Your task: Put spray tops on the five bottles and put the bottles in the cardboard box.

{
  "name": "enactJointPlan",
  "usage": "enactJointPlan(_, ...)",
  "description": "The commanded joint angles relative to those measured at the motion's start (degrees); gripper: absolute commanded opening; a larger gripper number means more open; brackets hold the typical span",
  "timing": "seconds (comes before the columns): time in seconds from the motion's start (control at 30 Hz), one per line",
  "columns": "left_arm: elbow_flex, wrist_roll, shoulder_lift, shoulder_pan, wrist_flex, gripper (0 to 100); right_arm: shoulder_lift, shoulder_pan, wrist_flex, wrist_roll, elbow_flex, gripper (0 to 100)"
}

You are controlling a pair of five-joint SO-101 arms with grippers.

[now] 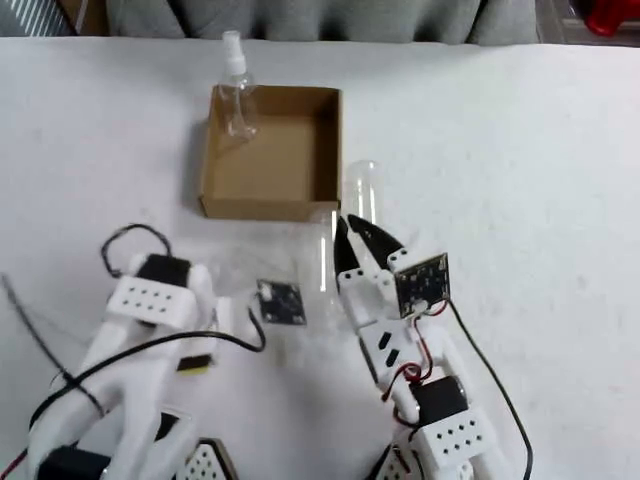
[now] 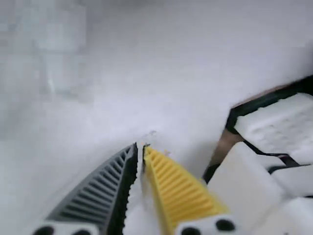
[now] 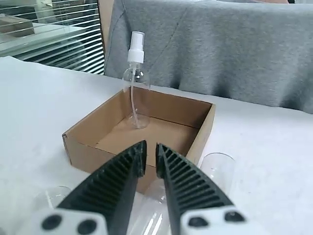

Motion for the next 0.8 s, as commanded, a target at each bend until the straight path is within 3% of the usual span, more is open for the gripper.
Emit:
enactJointPlan(0.0, 0.44, -0.97, 3.56, 4.18, 0.97, 2, -0.22, 0.66, -0.13, -0.09, -2.9, 1.6)
enactJointPlan(0.1, 0.7, -0.88, 5.76, 2.95, -1.32, 2, -0.22, 0.66, -0.13, -0.09, -2.81, 1.6)
enactJointPlan(0.3, 0.35, -1.05, 6.29, -5.76, -6.59, 2, -0.22, 0.57, -0.13, -0.09, -2.81, 1.6)
enactJointPlan(0.57, -3.6, 0.88, 7.25, -19.47, -19.34, 2, -0.13, -1.01, -0.04, -0.09, -2.2, 1.6)
enactJointPlan(0.77, -12.4, 1.32, 20.53, -25.1, -20.66, 2, -0.13, -1.01, -0.13, -0.09, -2.02, 1.6)
